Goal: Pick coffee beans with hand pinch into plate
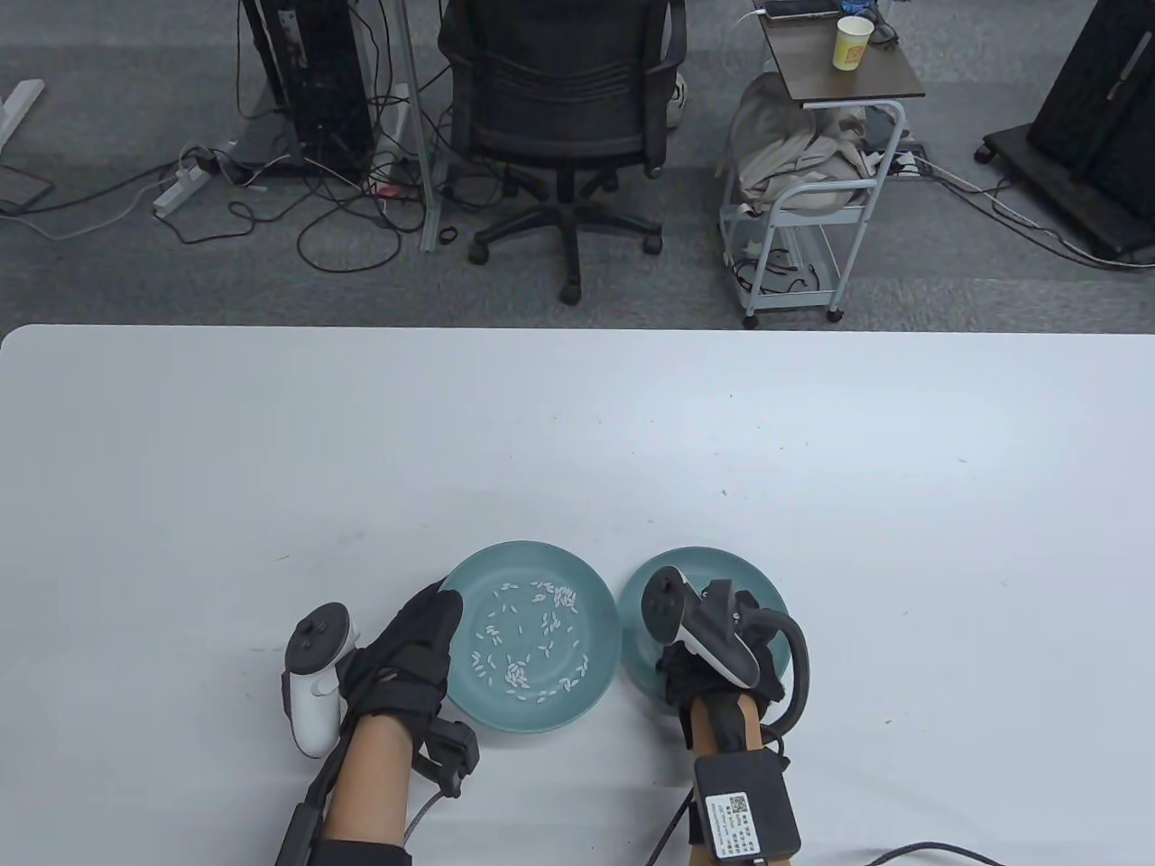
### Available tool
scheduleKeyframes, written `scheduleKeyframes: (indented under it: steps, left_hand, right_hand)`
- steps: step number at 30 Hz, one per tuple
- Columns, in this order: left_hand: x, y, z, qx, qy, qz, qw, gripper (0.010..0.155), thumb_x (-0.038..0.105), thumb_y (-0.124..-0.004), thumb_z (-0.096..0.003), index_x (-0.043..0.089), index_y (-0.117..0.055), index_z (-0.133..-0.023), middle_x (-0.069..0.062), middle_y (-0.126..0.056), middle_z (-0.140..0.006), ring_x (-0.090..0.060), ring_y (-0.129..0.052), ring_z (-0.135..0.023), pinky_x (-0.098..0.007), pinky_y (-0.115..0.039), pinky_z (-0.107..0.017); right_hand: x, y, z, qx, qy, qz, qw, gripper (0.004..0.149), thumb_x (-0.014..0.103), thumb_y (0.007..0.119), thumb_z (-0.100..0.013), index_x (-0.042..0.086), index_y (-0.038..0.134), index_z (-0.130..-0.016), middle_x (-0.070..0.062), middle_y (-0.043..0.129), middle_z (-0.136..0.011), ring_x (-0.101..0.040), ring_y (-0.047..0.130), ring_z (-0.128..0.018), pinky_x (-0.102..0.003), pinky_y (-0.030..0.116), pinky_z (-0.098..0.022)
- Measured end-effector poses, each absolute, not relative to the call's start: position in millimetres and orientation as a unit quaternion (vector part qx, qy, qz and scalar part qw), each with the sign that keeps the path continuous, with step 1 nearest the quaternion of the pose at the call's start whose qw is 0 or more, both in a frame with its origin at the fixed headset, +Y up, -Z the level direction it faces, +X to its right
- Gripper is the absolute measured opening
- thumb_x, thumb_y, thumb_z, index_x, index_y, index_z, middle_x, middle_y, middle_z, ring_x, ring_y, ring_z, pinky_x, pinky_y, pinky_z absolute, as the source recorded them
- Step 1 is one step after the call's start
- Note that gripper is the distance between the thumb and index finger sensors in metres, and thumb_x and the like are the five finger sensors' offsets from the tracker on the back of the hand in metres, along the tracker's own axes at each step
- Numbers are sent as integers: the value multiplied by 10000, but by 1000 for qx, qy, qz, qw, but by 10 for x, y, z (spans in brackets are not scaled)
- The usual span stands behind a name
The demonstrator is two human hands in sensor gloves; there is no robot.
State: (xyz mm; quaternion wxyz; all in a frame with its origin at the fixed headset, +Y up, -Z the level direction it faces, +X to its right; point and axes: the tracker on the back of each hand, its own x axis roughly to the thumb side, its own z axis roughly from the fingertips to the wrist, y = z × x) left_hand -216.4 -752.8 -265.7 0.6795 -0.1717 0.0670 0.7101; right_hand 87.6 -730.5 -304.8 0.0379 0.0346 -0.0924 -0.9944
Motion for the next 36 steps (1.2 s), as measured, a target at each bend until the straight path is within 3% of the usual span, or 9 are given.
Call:
scheduleKeyframes:
  steps: [12,20,23,28,36]
  left_hand:
    - [-2165,-7533,-2650,-170,74,715,674,524,362,-582,-699,152,-500,-1172,-179,-866,-925,-330,-989,-701,-470,-887,-493]
    - [-2189,-7555,-2653,-168,82,719,669,533,364,-572,-701,151,-477,-1180,-188,-843,-949,-345,-971,-729,-480,-875,-514]
    - [-2196,-7571,-2652,-171,86,725,661,542,358,-566,-701,149,-453,-1188,-203,-817,-975,-367,-949,-762,-499,-859,-536]
    - [-2200,-7673,-2699,-195,95,735,642,554,344,-562,-705,154,-410,-1203,-221,-769,-1023,-395,-908,-826,-529,-828,-581]
    - [-2237,-7771,-2752,-198,126,722,651,576,334,-565,-705,138,-379,-1214,-250,-728,-1058,-427,-872,-878,-559,-801,-614]
  right_hand:
    - [765,-7391,-3069,28,-101,-990,92,355,357,832,-494,203,815,-814,-82,772,-888,-355,810,-734,-630,634,-659]
    - [931,-7211,-2992,48,-58,-997,-1,366,387,798,-502,198,834,-814,-86,783,-886,-359,817,-732,-629,636,-656]
    - [1096,-7046,-2912,81,21,-993,-87,373,391,774,-507,189,840,-814,-96,785,-881,-366,816,-723,-634,633,-651]
    - [1282,-6895,-2804,100,87,-973,-188,400,412,752,-517,178,837,-830,-108,773,-893,-382,803,-734,-641,624,-650]
    - [1252,-6879,-2806,80,91,-974,-192,417,440,745,-515,182,834,-830,-110,766,-903,-382,801,-744,-642,626,-648]
